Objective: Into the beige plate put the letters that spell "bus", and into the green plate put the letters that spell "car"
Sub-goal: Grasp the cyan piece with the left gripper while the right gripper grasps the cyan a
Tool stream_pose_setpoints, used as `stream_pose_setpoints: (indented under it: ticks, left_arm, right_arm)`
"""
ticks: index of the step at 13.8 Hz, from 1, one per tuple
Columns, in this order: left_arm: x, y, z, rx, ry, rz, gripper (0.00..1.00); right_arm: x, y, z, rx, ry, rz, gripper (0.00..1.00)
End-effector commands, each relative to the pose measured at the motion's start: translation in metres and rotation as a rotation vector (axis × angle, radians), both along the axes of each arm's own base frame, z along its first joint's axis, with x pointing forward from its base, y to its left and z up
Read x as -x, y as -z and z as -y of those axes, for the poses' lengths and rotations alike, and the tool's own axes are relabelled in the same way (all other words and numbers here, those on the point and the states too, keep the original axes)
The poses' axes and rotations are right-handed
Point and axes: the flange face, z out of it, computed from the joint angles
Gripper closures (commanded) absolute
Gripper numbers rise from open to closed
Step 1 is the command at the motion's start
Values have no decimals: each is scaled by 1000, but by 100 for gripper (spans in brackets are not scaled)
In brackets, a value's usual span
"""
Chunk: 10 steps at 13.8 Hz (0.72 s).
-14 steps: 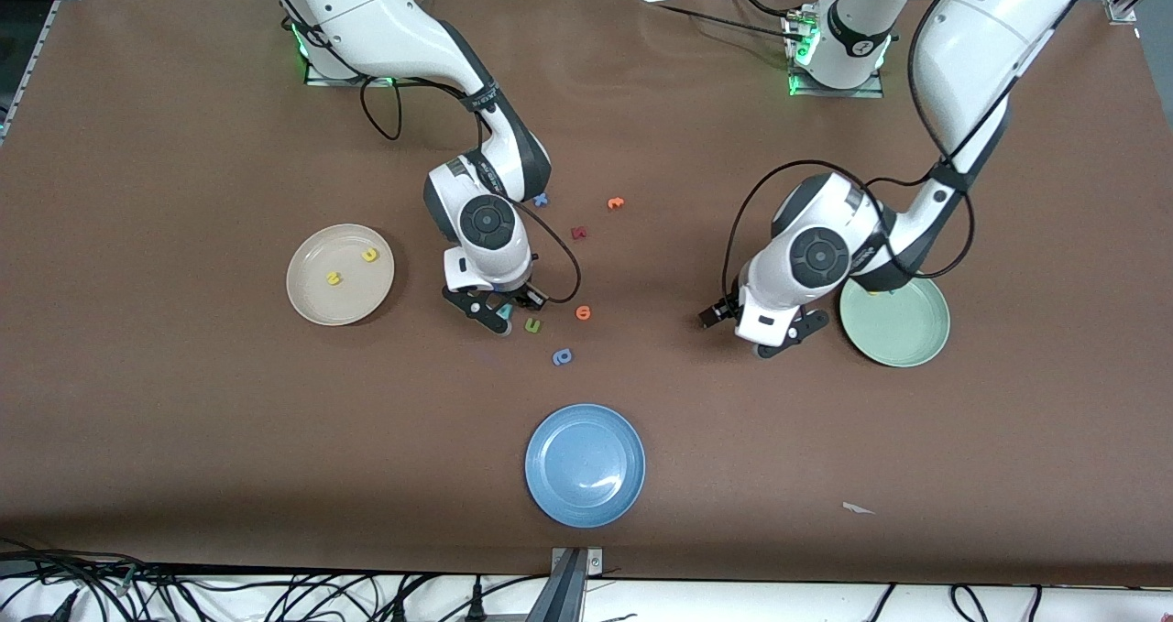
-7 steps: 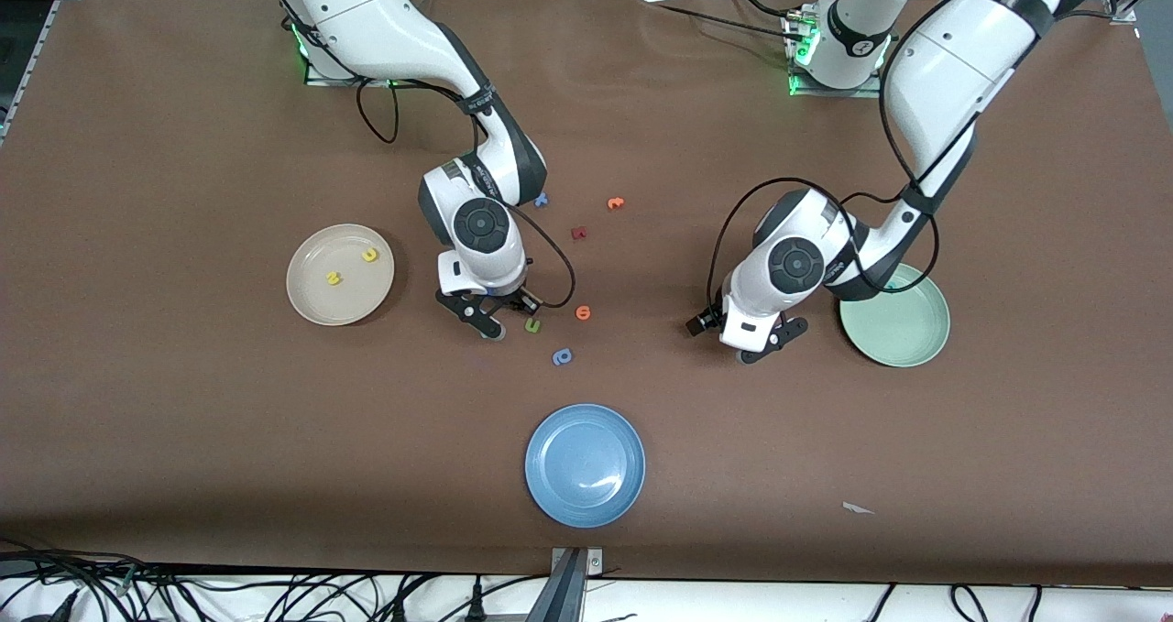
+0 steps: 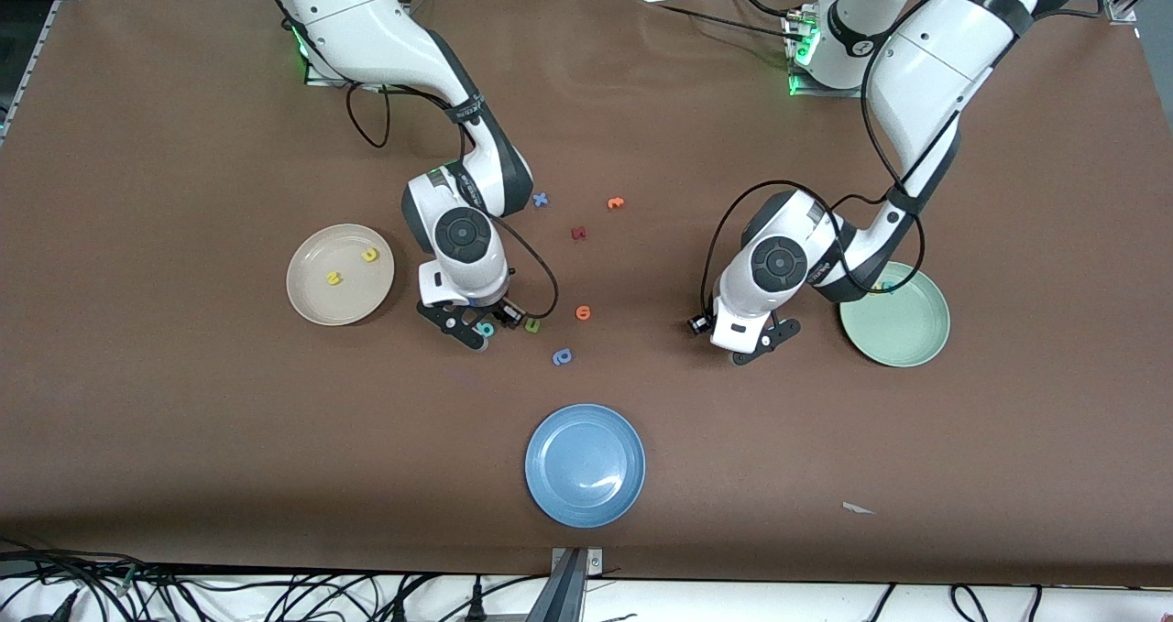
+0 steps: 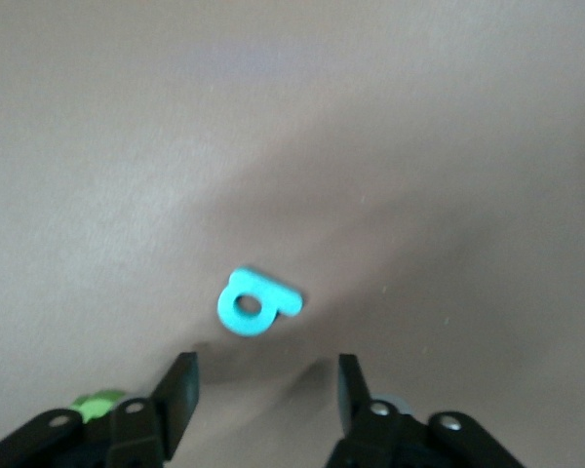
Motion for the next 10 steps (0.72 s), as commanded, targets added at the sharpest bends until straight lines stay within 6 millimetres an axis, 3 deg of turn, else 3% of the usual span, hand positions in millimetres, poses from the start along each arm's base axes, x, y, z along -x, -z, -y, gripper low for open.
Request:
stream_pose_setpoints:
  ticks: [1,3,6,10]
  left_arm:
    - [-5,0,2,-14,-2,16,60]
    - [-5,0,1,-17,-2,15,69]
    - [-4,1,2,-19,-6,15,96]
    - [-8,-3,-3,-21,-14,18,100]
  right_arm:
    - [-3,-3,0,6,-15,3,33]
    - [-8,-2,7,4,-15,8,33]
    - [-13,0,14,2,-11,8,35]
    - [-19,12,18,-26,40,43,38]
